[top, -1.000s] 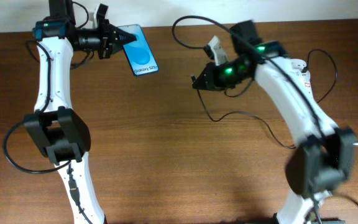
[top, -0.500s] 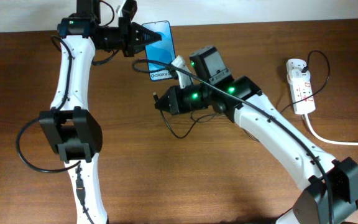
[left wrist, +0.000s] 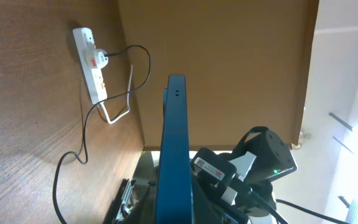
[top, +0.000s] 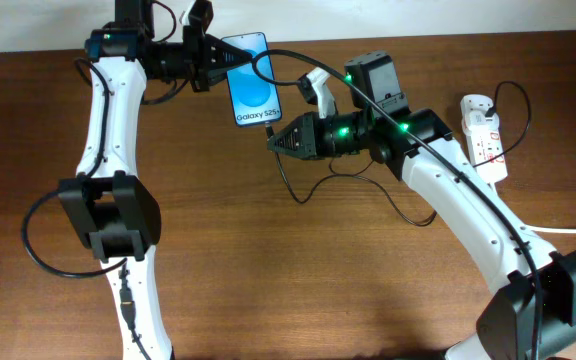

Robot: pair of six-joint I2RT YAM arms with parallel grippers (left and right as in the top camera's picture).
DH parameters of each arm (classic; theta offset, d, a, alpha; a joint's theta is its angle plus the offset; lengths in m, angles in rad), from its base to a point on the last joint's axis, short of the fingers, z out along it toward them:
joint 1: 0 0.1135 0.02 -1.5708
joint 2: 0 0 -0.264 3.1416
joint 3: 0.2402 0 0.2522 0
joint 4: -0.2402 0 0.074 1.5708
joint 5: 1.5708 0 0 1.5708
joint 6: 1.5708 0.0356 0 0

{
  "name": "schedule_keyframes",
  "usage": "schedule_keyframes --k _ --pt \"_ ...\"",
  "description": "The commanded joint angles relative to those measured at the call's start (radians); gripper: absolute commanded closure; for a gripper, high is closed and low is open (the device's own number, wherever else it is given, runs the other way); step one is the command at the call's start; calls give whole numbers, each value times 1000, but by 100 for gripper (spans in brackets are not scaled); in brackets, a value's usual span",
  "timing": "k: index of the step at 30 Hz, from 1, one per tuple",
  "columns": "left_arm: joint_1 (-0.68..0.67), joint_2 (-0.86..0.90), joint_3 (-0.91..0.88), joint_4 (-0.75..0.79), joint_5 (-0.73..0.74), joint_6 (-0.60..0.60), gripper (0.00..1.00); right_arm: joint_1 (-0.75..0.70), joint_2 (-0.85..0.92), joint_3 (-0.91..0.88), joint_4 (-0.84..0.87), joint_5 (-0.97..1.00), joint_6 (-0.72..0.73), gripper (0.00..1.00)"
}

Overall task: Plug charger to phone and switch on socket
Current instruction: 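Align the USB-C plug under the phone's bottom port with the right gripper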

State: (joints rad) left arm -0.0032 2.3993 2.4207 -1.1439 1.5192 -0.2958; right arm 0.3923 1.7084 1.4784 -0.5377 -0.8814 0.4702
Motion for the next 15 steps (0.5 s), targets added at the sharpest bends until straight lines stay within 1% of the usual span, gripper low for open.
schedule_keyframes --k 1,3,5,8,11,15 --pt "6 -24 17 2 20 -10 100 0 -8 -7 4 -28 -9 96" --pt "1 -24 17 2 16 -10 100 0 -8 -7 4 -28 -9 96" --pt "-2 -24 17 2 -42 -11 100 0 -8 -7 3 -28 -9 96" --pt "-2 -24 17 2 -81 -11 100 1 -8 -7 0 -28 -8 96" --pt "-3 -24 17 2 -84 -48 100 13 -6 -7 -14 -14 -9 96" --pt "-13 -24 17 2 -84 -48 100 14 -5 -7 -19 3 -8 96"
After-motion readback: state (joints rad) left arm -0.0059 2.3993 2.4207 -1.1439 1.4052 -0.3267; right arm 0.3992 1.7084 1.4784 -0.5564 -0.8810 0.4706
